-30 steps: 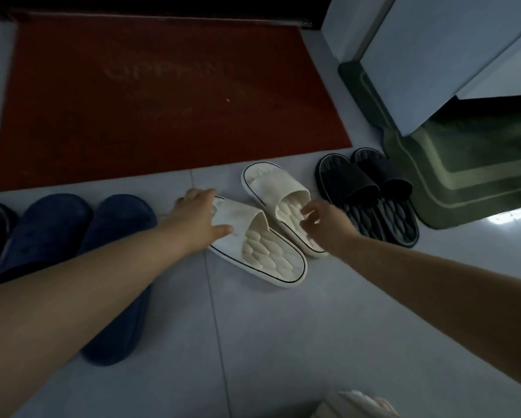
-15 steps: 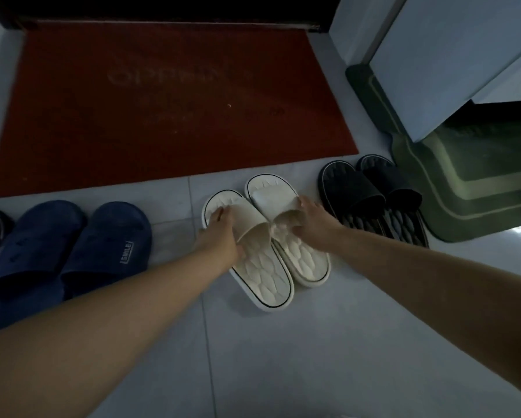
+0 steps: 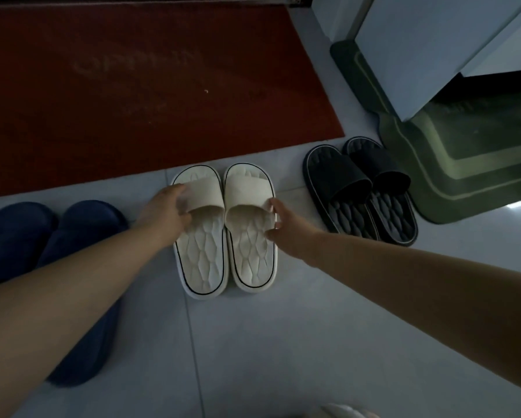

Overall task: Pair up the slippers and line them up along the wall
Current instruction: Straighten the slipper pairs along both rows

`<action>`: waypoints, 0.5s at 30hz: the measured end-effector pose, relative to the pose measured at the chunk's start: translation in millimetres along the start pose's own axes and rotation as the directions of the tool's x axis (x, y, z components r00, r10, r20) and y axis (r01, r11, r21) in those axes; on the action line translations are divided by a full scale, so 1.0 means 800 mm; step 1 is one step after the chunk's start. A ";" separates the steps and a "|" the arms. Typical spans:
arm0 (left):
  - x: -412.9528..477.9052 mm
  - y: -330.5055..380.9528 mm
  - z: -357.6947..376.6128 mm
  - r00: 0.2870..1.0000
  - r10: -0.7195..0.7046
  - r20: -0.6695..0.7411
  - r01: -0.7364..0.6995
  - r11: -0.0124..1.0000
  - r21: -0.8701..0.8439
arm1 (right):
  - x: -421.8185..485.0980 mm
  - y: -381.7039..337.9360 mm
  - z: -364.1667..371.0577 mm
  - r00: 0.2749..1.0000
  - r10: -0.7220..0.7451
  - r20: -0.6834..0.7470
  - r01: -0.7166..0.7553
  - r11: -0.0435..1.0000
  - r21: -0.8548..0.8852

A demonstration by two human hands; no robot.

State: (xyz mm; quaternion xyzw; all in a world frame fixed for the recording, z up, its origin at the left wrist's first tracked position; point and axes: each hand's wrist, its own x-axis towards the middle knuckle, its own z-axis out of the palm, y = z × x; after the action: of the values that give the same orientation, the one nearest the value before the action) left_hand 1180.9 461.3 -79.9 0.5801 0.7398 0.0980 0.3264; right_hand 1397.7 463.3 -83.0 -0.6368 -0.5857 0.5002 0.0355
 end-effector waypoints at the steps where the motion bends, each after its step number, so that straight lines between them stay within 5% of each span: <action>1: 0.000 0.000 0.000 1.000 0.007 0.000 -0.007 1.000 0.007 | 0.000 0.001 0.000 1.000 0.012 0.000 -0.012 1.000 0.014; 15: 0.001 0.016 0.015 0.994 0.094 0.064 -0.094 0.996 -0.001 | 0.006 0.004 -0.046 0.998 0.046 0.040 -0.046 0.999 -0.002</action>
State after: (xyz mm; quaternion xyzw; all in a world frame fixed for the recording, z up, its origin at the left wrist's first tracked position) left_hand 1198.4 463.6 -82.9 0.6172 0.7011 0.0940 0.3445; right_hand 1424.4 485.8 -69.3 -0.6399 -0.5717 0.5134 0.0120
